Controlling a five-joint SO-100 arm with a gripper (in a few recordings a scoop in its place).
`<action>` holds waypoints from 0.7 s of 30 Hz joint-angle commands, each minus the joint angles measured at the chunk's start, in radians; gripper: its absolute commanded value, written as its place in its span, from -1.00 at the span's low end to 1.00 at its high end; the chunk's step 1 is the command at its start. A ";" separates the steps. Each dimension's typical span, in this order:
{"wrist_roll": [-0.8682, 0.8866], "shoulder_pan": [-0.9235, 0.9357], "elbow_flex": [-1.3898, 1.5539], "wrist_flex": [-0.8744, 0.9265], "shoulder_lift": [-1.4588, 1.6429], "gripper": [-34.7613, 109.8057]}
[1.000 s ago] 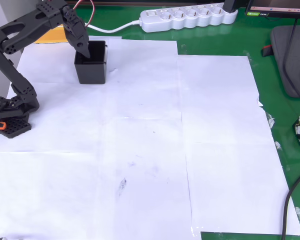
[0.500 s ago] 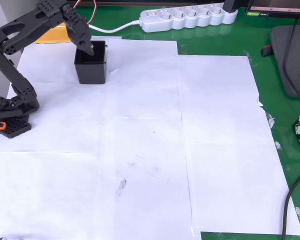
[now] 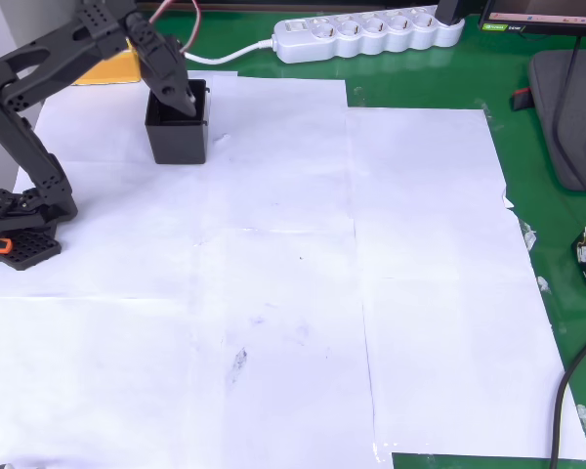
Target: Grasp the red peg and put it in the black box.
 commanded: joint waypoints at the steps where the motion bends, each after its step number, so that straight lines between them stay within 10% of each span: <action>1: -0.095 0.118 -0.092 -0.063 -0.132 -0.52; 21: -0.284 0.419 -0.907 -0.144 -0.693 -0.52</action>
